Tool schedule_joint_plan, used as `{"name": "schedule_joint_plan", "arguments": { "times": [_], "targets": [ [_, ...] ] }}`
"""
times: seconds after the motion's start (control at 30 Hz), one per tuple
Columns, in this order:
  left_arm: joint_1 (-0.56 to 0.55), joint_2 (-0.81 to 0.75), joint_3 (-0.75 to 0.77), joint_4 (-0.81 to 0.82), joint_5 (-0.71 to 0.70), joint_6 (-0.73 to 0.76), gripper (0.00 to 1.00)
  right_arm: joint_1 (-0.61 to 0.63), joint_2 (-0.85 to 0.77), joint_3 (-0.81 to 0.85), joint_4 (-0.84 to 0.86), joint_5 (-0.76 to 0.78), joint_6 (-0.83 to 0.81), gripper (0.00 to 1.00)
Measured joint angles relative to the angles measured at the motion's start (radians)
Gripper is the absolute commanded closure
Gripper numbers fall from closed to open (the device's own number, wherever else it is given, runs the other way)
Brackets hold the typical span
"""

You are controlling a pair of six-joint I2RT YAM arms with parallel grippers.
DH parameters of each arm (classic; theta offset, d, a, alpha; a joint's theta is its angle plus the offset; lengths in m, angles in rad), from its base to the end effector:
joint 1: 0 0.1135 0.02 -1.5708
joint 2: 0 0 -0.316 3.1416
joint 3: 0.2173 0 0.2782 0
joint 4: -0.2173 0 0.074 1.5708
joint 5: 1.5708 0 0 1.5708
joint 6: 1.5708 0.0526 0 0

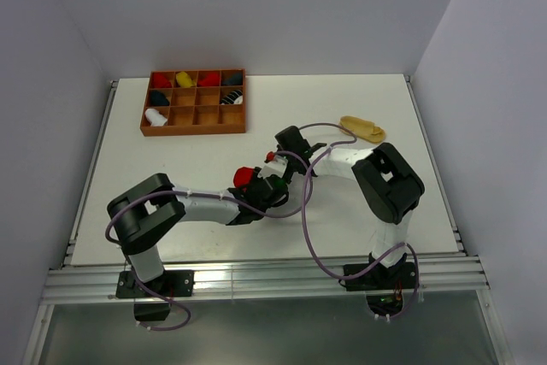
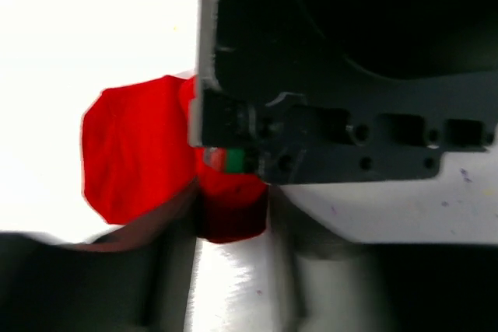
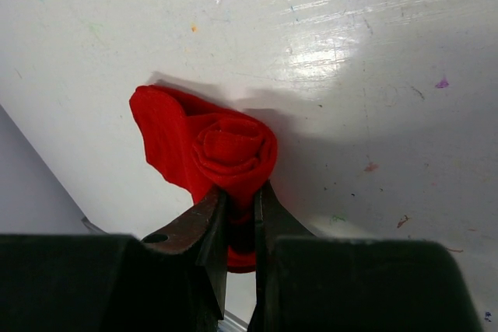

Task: Roll the socks
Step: Roll the sock at the center of the board.

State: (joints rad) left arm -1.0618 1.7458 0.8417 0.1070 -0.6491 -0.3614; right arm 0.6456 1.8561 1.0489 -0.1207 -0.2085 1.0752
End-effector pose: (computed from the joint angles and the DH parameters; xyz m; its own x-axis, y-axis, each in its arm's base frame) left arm 0.2086 -0.3086 0.1654 -0.4992 0.3166 -0.8065 0.3349 0.9290 0.1574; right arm 0.3252 0.2586 0.1616 -0.9090 0.3927 -0.1394 0.2353 0.7597 0.6062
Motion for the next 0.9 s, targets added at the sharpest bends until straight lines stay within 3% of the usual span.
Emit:
{"name": "schedule_joint_plan", "arguments": {
  "times": [0.1,0.17,0.3,0.47,0.6,0.9],
  "targets": [
    [-0.003,0.021,0.025,-0.024,-0.029,-0.019,0.92,-0.005,0.002,0.0,0.0,-0.005,0.001,1.0],
    [-0.006,0.038,0.045,-0.037,-0.044,-0.036,0.99,-0.013,0.002,0.0,0.002,-0.004,0.001,1.0],
    [-0.008,0.046,0.056,-0.049,-0.055,-0.05,0.99,-0.017,0.002,-0.001,0.009,-0.007,0.0,0.97],
    [0.013,0.032,0.056,-0.059,0.002,-0.045,0.99,-0.017,-0.006,-0.034,0.065,-0.01,0.0,0.64],
    [0.081,-0.014,0.039,-0.062,0.166,-0.055,0.99,-0.014,-0.031,-0.096,0.143,-0.01,0.005,0.43],
    [0.332,-0.053,0.017,-0.026,0.661,-0.169,0.99,-0.038,-0.147,-0.272,0.323,0.027,0.042,0.34]
  ]
}}
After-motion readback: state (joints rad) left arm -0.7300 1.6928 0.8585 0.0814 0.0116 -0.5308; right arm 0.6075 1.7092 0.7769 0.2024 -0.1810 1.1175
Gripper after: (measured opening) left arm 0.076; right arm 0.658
